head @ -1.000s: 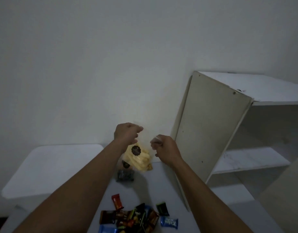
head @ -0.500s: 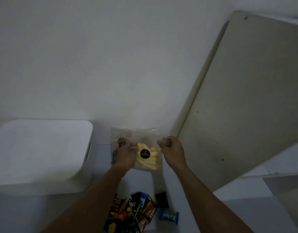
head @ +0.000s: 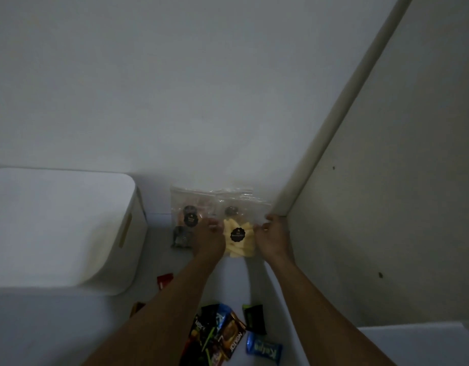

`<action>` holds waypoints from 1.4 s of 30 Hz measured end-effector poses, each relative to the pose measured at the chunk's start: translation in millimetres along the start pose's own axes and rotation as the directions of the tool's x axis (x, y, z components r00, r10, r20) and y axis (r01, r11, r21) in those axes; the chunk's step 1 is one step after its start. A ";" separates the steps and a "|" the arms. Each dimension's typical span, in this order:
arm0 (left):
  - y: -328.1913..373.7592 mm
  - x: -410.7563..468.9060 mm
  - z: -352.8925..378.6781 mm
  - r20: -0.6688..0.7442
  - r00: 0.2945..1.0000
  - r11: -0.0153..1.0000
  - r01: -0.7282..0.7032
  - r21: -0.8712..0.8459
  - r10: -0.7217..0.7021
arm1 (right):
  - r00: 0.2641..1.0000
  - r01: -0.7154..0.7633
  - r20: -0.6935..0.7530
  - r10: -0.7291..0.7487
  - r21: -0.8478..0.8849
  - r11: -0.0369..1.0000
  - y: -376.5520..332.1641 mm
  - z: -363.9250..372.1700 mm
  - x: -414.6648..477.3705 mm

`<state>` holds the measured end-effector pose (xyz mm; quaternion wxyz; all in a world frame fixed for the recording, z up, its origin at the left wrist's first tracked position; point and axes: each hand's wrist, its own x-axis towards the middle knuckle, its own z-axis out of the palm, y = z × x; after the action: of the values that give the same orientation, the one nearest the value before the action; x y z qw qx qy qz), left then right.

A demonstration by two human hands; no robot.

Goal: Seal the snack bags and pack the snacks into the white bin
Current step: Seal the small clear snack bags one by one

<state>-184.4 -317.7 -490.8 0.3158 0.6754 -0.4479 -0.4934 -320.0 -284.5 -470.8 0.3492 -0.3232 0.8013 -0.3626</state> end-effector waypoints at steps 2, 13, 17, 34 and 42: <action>-7.4 7.6 4.4 -0.004 0.998 0.998 -0.065 0.026 0.066 | 1.000 -0.001 -0.007 0.001 0.001 1.000 1.4 2.8 2.4; 2.8 5.4 -0.8 0.092 0.995 0.994 -0.049 0.097 0.040 | 0.998 0.046 0.032 -0.046 -0.003 0.999 3.6 -2.4 -3.4; 11.2 2.4 -9.4 0.124 0.992 0.985 -0.047 0.163 0.027 | 0.995 0.095 0.018 -0.094 -0.057 0.994 -2.9 -8.5 -11.1; 36.7 -53.9 -83.6 0.261 0.943 0.864 -0.303 0.403 0.208 | 0.965 0.250 0.162 -0.208 -0.317 0.915 -47.2 -28.6 -78.8; 69.0 -91.1 -191.7 0.131 0.909 0.806 -0.413 0.423 0.397 | 0.933 0.357 0.201 -0.299 -0.395 0.847 -108.2 -5.4 -140.4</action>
<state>-32.8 -264.7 -335.8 0.2440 0.6091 -0.6871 -0.3121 -218.8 -231.5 -335.2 0.2553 -0.5469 0.7688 -0.2113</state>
